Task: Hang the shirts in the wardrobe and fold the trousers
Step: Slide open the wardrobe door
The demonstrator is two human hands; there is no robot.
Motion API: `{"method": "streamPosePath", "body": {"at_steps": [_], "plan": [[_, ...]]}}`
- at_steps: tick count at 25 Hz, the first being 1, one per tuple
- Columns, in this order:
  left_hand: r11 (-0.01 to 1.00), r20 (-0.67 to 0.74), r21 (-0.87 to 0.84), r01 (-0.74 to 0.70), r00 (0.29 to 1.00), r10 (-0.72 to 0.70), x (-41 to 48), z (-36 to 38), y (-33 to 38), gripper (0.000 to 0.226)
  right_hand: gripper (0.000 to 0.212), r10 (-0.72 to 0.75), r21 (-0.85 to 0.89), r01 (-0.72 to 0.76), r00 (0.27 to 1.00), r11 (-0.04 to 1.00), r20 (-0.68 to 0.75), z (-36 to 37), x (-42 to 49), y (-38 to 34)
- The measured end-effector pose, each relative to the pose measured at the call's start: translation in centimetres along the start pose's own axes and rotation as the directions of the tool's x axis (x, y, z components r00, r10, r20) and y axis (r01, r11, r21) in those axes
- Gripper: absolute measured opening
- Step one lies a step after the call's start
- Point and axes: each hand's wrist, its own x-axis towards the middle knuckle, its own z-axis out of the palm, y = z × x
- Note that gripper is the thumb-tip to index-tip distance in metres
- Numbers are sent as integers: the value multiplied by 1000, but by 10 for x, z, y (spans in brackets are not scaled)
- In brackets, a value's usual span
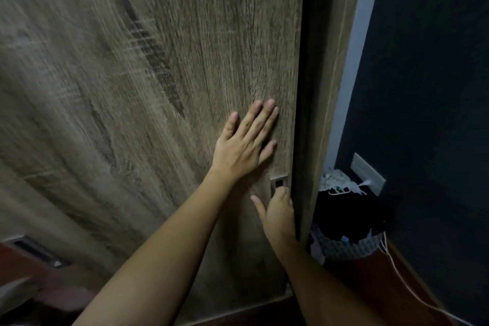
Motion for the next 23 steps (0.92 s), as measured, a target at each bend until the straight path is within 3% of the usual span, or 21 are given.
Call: {"method": "streamPosePath", "body": {"at_steps": [10,19,23], "plan": [[1000,-6,31,-2,1000,2,-82,-31,-118,68,56,-15,38,17,998,999,-53,71,-71,-110],[995,42,97,-14,999,10,-167,-60,-235,74,55,-20,114,20,1000,993,-5,138,-138,-218],[992,66,127,-21,998,13,-198,-73,-282,74,53,36,155,-44,998,987,50,159,-163,-266]]}}
